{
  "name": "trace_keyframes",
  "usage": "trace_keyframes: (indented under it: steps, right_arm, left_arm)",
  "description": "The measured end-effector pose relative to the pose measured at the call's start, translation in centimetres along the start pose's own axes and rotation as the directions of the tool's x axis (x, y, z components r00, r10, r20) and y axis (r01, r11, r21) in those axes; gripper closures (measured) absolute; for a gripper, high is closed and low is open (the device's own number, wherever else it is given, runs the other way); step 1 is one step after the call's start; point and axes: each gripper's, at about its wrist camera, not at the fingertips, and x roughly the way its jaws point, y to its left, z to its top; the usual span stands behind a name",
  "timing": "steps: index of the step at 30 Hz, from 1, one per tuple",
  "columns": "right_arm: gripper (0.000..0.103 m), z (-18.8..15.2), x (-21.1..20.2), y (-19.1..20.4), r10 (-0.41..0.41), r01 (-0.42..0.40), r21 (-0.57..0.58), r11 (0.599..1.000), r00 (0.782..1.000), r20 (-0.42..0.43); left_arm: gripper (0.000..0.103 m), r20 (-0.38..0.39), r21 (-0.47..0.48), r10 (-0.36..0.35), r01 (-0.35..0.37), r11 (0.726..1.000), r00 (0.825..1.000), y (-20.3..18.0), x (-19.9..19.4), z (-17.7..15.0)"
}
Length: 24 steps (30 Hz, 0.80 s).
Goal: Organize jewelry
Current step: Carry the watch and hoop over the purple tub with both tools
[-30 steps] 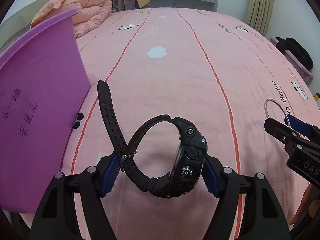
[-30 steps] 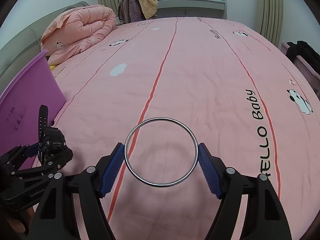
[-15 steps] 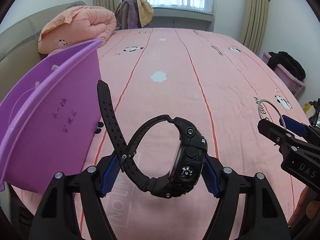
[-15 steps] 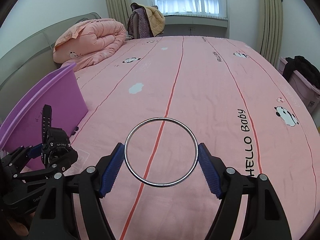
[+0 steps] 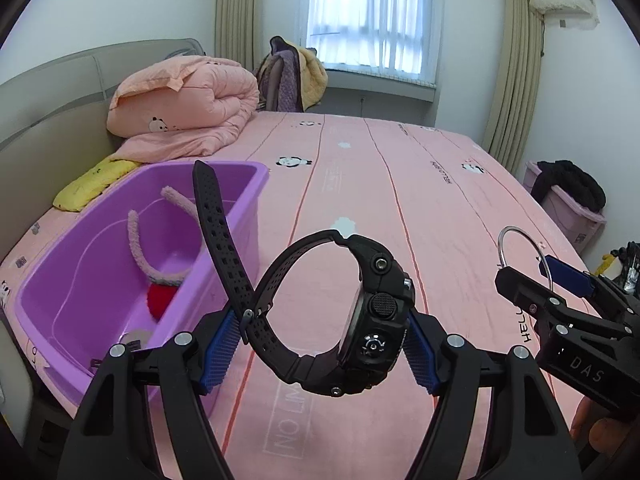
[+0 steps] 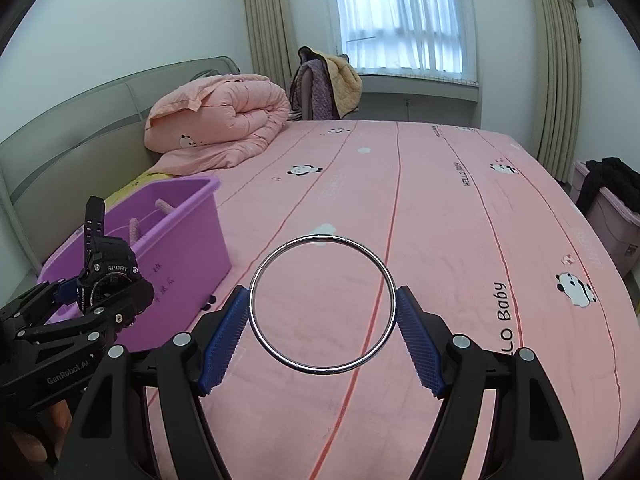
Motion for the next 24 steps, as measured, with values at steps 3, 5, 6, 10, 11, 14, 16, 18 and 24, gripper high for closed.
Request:
trace_keyframes:
  steps: [3, 5, 6, 10, 11, 14, 16, 18, 24]
  right_arm:
    - [0.031, 1.3, 0.2, 2.4, 0.041, -0.041, -0.022, 0.999, 0.999, 0.019]
    - [0.031, 2.3, 0.6, 4.2, 0.070, -0.069, -0.042, 0.997, 0.997, 0.031]
    - [0.032, 2.7, 0.9, 5.0, 0.085, -0.083, -0.051, 0.995, 0.996, 0.036]
    - [0.032, 4.4, 2.0, 8.6, 0.155, -0.151, -0.082, 0.985, 0.987, 0.046]
    - [0.032, 4.8, 2.2, 9.4, 0.168, -0.163, -0.090, 0.982, 0.985, 0.047]
    - [0.031, 5.7, 3.3, 12.0, 0.210, -0.204, -0.116, 0.972, 0.977, 0.041]
    - [0.031, 6.1, 4.0, 13.7, 0.230, -0.224, -0.135, 0.965, 0.973, 0.033]
    - [0.032, 6.5, 5.0, 15.3, 0.249, -0.243, -0.154, 0.958, 0.968, 0.020]
    - [0.031, 7.3, 8.6, 19.1, 0.289, -0.291, -0.170, 0.941, 0.957, -0.033]
  left_arm:
    - [0.033, 0.030, -0.012, 0.023, -0.023, 1.000, 0.999, 1.7, -1.2, 0.8]
    - [0.033, 0.043, -0.022, 0.048, -0.047, 0.999, 0.998, 3.2, -1.9, 1.3]
    - [0.033, 0.047, -0.028, 0.058, -0.057, 0.998, 0.997, 3.8, -2.1, 1.6]
    - [0.033, 0.065, -0.059, 0.124, -0.121, 0.991, 0.990, 7.5, -2.9, 2.5]
    - [0.033, 0.066, -0.069, 0.140, -0.136, 0.988, 0.988, 8.4, -3.0, 2.7]
    - [0.033, 0.063, -0.091, 0.183, -0.177, 0.980, 0.981, 11.0, -3.0, 2.9]
    - [0.033, 0.058, -0.103, 0.209, -0.203, 0.974, 0.976, 12.7, -2.9, 2.9]
    - [0.033, 0.047, -0.111, 0.227, -0.221, 0.969, 0.973, 14.1, -2.7, 2.9]
    - [0.033, 0.005, -0.133, 0.272, -0.269, 0.954, 0.962, 17.7, -1.6, 2.3]
